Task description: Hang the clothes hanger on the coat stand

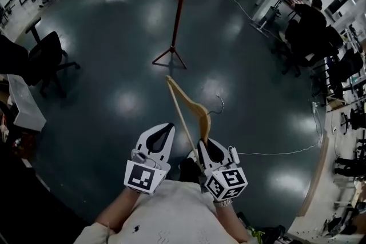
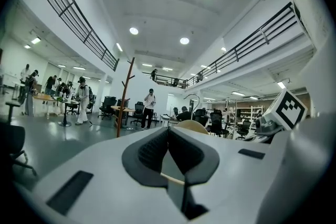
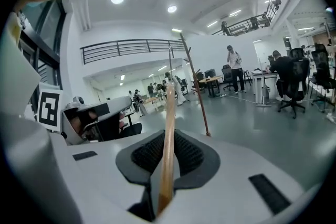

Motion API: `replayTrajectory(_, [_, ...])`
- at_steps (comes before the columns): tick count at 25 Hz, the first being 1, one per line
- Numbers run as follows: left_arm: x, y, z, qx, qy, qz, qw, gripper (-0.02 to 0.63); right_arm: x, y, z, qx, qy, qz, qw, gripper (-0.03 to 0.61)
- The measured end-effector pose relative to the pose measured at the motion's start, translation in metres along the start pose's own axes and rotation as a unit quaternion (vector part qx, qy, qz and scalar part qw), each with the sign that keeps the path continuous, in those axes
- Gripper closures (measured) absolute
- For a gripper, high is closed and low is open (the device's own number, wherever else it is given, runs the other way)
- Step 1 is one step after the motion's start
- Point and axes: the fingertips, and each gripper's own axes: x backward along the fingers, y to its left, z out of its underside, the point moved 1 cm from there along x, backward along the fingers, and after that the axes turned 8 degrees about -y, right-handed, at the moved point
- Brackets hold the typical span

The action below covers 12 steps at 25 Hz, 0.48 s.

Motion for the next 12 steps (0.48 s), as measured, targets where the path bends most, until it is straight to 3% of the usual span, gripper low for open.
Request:
replayTrajectory(6, [-0.058,0.008,0.029,-0.003,0.02,-0.029,0.9994,0.601,-0.049,-0.057,-0.024,-0.007,0.01,-0.024,1.0,0.511])
replayTrajectory(10, [-0.103,0.023,0.057,-0.022,0.066,-0.057,0.996,0.601,-0.09,-0.092,-0.037,0.01,0.027,-0.064,0.998,0.511])
replayTrajectory(12, [-0.133,0.024,0.065,-0.018,0.063,-0.074,0.9951,0.601,-0.108,-0.119,-0.048,0.013,0.036,-0.084,0.996,0.511])
